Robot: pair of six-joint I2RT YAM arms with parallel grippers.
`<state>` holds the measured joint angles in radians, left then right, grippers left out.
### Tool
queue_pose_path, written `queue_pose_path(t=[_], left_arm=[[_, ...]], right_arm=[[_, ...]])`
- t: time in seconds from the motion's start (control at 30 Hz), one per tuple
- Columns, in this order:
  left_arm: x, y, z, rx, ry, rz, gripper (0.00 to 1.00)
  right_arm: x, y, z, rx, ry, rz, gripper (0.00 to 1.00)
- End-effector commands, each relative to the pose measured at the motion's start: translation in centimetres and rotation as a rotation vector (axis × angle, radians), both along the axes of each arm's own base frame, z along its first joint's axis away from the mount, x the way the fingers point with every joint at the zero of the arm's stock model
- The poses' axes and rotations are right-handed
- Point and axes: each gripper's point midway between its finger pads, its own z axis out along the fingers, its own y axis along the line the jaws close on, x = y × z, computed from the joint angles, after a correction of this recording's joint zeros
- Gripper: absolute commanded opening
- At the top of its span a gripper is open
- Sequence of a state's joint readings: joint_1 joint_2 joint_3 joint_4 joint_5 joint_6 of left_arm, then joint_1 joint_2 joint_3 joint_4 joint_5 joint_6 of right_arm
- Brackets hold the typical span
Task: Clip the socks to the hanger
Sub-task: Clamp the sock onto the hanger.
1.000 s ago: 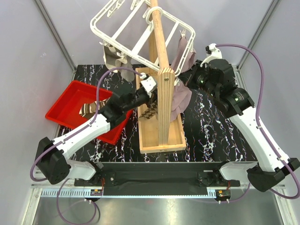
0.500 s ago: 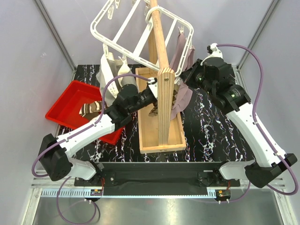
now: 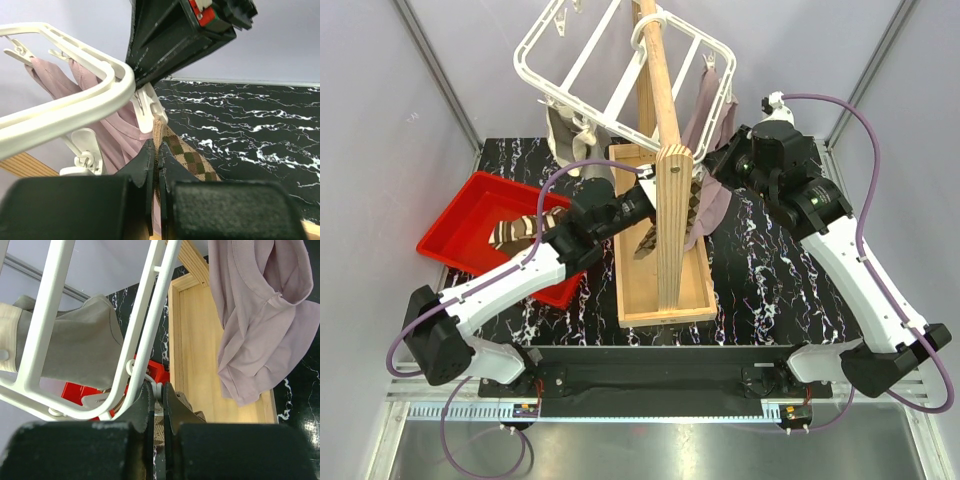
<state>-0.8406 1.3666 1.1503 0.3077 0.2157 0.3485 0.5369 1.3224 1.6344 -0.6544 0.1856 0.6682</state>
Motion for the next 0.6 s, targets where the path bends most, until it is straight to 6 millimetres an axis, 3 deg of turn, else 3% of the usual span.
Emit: queue_pose_path(t=[0.0, 0.17, 0.2, 0.23, 0.4, 0.47, 0.53, 0.57], left_arm=[[0.2, 0.1, 5.2, -0.105, -0.107, 0.029, 0.00], [0.4, 0.0, 5.2, -0.112, -0.096, 0.035, 0.00], [0.4, 0.0, 5.3, -0.115, -0.093, 0.037, 0.00], [0.4, 0.0, 5.1, -0.115, -0.091, 0.036, 0.00], [0.7, 0.2, 5.1, -0.123, -0.074, 0.054, 0.00], [0.9, 0.3, 5.0, -0.123, -0.057, 0.071, 0.07], [1.1, 0.5, 4.8, -0.126, -0.042, 0.086, 0.21], [1.2, 0.8, 4.6, -0.128, -0.032, 0.105, 0.34]], right_arm=[[0.0, -0.2, -0.9, -0.019, 0.038, -0.016, 0.00], [-0.5, 0.4, -0.6, 0.009, 0.023, 0.022, 0.02], [-0.6, 0.4, -0.7, 0.009, 0.023, 0.027, 0.07], [-0.7, 0.3, -0.6, 0.010, 0.017, 0.028, 0.22], [-1.2, 0.4, -0.3, 0.018, -0.002, 0.050, 0.53], [-1.3, 0.3, -0.2, 0.018, -0.008, 0.051, 0.62], [-1.5, 0.1, -0.3, 0.013, -0.010, 0.050, 0.67], [-1.5, 0.0, -0.3, 0.006, -0.018, 0.048, 0.68]])
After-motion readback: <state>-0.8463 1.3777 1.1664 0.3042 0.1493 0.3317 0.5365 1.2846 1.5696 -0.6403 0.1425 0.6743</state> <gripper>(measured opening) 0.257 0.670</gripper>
